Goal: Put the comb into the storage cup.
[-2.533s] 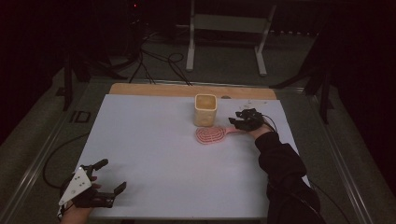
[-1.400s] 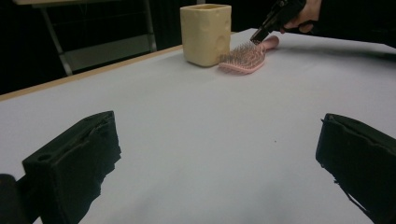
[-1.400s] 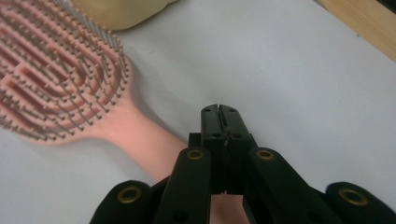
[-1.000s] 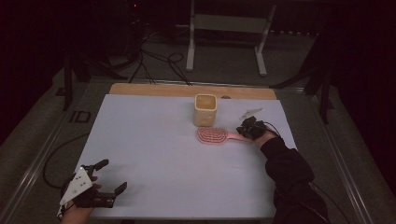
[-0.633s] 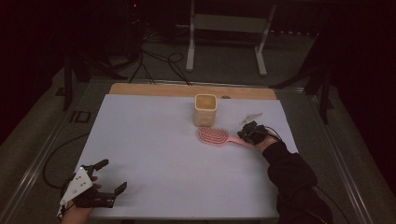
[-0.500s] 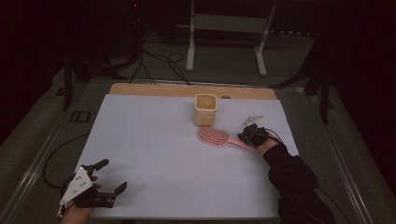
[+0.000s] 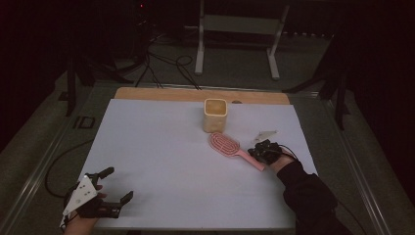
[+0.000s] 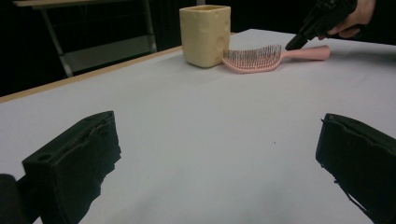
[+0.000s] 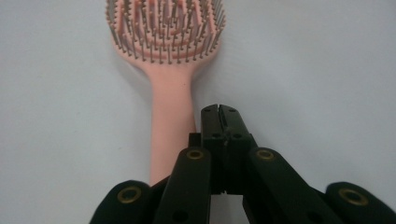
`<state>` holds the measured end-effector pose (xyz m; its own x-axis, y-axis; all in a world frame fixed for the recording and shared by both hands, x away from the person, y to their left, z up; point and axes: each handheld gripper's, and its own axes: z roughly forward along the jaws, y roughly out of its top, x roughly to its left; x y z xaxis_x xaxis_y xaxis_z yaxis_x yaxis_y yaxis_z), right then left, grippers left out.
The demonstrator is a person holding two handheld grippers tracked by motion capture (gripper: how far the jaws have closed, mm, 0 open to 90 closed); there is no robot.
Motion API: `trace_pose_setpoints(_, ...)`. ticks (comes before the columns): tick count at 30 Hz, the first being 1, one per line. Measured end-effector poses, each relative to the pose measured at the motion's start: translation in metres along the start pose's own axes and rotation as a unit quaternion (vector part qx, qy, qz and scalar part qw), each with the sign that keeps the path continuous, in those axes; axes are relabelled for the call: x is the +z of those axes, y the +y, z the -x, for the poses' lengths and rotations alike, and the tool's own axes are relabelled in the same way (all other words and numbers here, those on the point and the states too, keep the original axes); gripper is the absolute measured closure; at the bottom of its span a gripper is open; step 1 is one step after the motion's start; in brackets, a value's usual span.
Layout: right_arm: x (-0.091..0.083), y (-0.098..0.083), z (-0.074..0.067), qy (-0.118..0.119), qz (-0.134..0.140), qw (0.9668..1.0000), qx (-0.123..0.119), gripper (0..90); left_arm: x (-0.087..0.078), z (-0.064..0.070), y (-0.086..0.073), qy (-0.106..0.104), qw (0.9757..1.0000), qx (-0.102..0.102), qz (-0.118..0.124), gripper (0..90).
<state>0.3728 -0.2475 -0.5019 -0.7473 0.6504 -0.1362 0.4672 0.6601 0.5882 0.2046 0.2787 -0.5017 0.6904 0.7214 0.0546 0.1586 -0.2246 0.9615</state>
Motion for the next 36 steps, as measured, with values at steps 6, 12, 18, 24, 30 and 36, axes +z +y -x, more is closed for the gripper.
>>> trace_pose_setpoints(6, -0.001, -0.004, -0.007, 0.003, 0.008, 0.9999, 0.010, 90.0, 0.000, 0.000, 0.000, 0.000, 1.0000, 0.001, 0.000, 0.0)
trace_pose_setpoints(12, -0.005, -0.007, -0.016, 0.009, 0.010, 0.9999, 0.011, 90.0, 0.000, 0.000, 0.000, -0.001, 1.0000, 0.001, -0.001, 0.0)
trace_pose_setpoints(18, -0.008, -0.006, -0.026, 0.012, 0.007, 0.9999, -0.003, 90.0, 0.000, 0.000, 0.000, 0.000, 1.0000, 0.000, -0.001, 0.0)
trace_pose_setpoints(24, -0.010, -0.008, -0.035, 0.020, 0.007, 0.9998, -0.005, 90.0, 0.000, 0.000, 0.000, 0.000, 1.0000, 0.001, 0.000, 0.0)
trace_pose_setpoints(30, -0.012, -0.009, -0.042, 0.029, 0.010, 0.9995, -0.009, 90.0, 0.000, 0.001, 0.000, 0.000, 1.0000, 0.003, -0.001, 0.0)
trace_pose_setpoints(36, -0.015, -0.007, -0.042, 0.023, 0.015, 0.9996, -0.009, 90.0, 0.000, 0.000, 0.000, 0.000, 1.0000, 0.002, 0.000, 0.0)
